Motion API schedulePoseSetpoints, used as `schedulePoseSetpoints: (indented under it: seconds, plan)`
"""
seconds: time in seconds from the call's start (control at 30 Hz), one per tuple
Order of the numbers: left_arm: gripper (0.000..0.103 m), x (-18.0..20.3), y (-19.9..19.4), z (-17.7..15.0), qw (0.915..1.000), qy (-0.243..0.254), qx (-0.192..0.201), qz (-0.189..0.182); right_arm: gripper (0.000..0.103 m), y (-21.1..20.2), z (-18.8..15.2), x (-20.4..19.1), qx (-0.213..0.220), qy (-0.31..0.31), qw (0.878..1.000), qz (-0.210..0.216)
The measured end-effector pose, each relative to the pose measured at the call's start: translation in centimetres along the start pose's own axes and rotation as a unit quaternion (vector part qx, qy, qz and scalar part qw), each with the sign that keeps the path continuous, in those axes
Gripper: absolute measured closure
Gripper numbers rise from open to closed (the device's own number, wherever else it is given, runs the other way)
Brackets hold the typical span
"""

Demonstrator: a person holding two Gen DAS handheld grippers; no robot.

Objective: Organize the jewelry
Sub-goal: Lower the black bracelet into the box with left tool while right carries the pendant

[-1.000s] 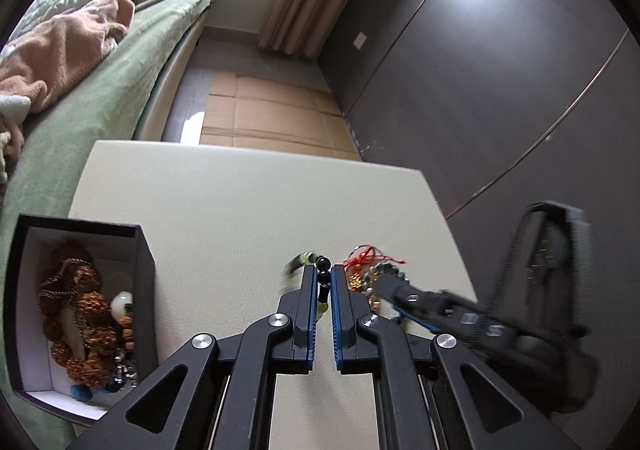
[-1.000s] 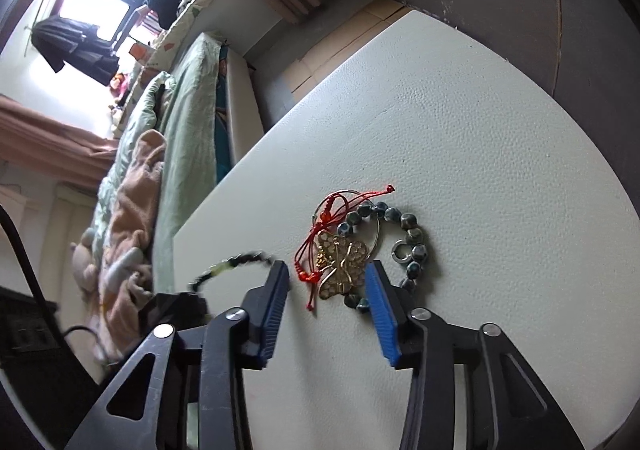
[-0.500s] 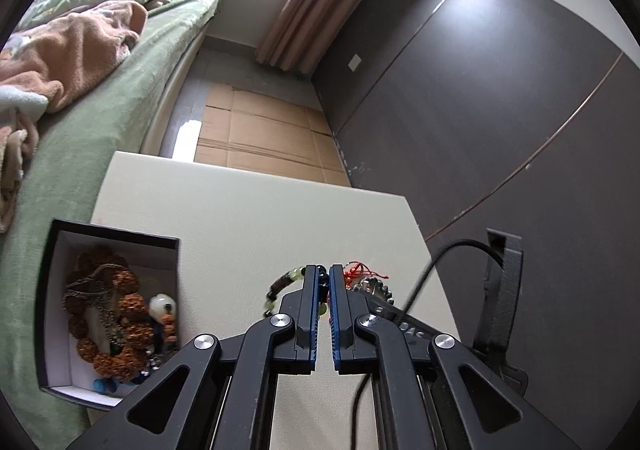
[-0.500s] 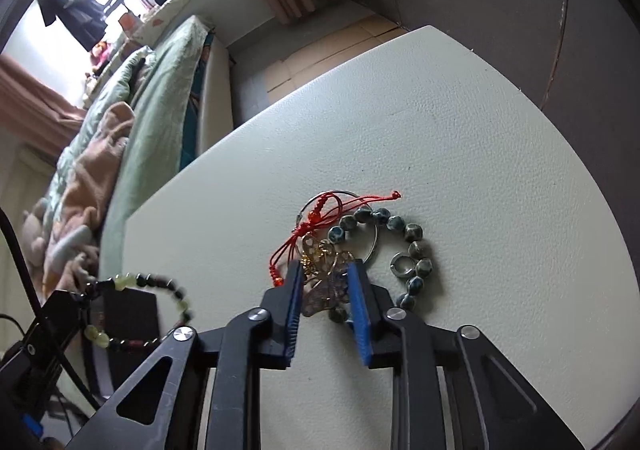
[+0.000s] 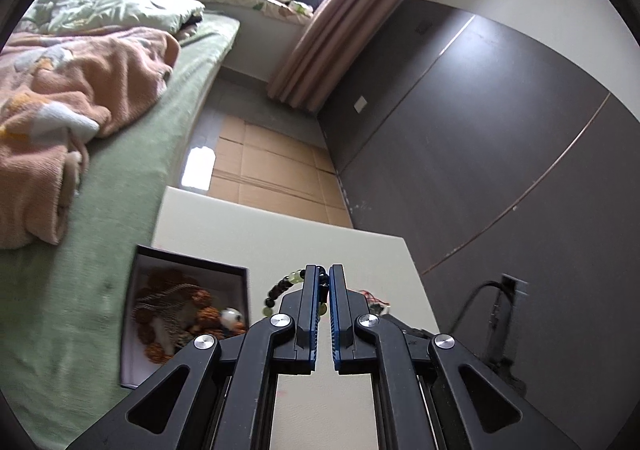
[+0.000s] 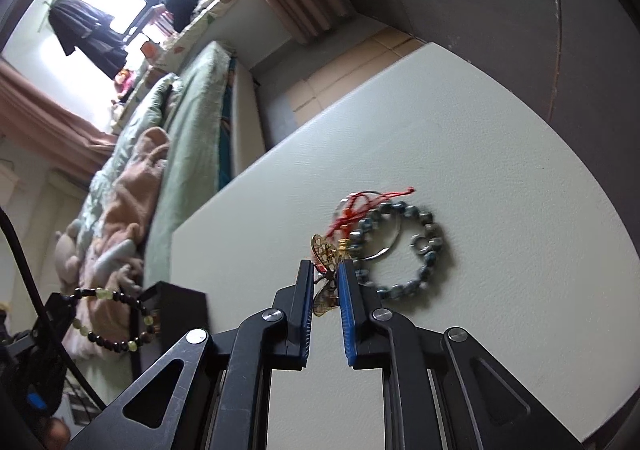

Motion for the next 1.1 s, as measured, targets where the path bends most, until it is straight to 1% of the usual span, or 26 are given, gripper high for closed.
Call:
schedulePoseSetpoints:
  seconds: [0.13,0.3,0.5,0.57,0.63,0.67,0.7,0.73,0.77,0.8,0.87,0.93,1.03,1.1]
  plan:
    - [0.098,-1.6,-0.7,0.6,0.9999,-0.013,0.005,0.008,0.089,-0.6,-0.1,-2.2,0.015,-0.026,0.999,0.023]
    - [0.098,-2.5,-1.6,0.9,0.9998,-0.013,0.013,0.013,0.089,-1.0,-0.3,-4.2,0.024,-0.047,0.998,0.044]
    - [0.098,-3.6,-2.4,1.1,0.9994,-0.021,0.015,0.022,0.089,-0.8,-0.6,-5.6,0.024,-0.061,0.996,0.053]
    - [0.098,-3.8,-2.7,1.2,0.999,-0.025,0.021,0.031,0.089,-0.8,-0.7,-5.9,0.022,-0.063,0.996,0.055]
    - [0.096,-3.9,-2.7,1.3,0.9989,-0.031,0.013,0.031,0.089,-0.8,-0.8,-6.1,0.022,-0.066,0.996,0.057]
    - [0.091,-4.0,-2.7,1.2,0.999,-0.037,0.006,0.025,0.089,-0.8,-0.9,-6.4,0.023,-0.066,0.996,0.058]
    - [0.078,-4.3,-2.6,1.1,0.9987,-0.046,0.0,0.021,0.089,-0.8,-0.9,-6.5,0.024,-0.067,0.996,0.06]
    - [0.071,-4.5,-2.6,1.2,0.9985,-0.051,-0.001,0.022,0.089,-0.8,-0.9,-6.6,0.026,-0.067,0.996,0.062]
    - [0.052,-4.8,-2.9,1.2,0.998,-0.057,0.005,0.028,0.089,-0.9,-0.9,-6.8,0.027,-0.068,0.995,0.065]
    - [0.04,-4.9,-3.1,1.2,0.9977,-0.059,0.011,0.031,0.089,-1.0,-1.0,-7.0,0.028,-0.068,0.995,0.069]
    - [0.039,-5.1,-3.9,1.3,0.9972,-0.059,0.029,0.035,0.089,-1.1,-1.2,-7.5,0.03,-0.07,0.994,0.078]
    - [0.039,-5.3,-4.3,1.4,0.997,-0.056,0.032,0.042,0.089,-1.3,-1.4,-8.0,0.032,-0.071,0.993,0.089]
    - [0.039,-6.2,-4.7,1.4,0.9953,-0.063,0.038,0.063,0.089,-1.2,-1.6,-9.0,0.033,-0.07,0.991,0.111]
    - [0.039,-6.8,-4.9,1.4,0.9945,-0.071,0.039,0.067,0.089,-1.0,-1.7,-9.8,0.032,-0.071,0.989,0.127]
Point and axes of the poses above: each gripper's, at about its wrist camera, not at the fingertips, and y roughly the way its jaws point, x to its right, z to its top, the point moved 4 cm from there along y, roughly the way its jaws point, and after that the axes turned 12 degrees about -y, right-handed, at the moved point
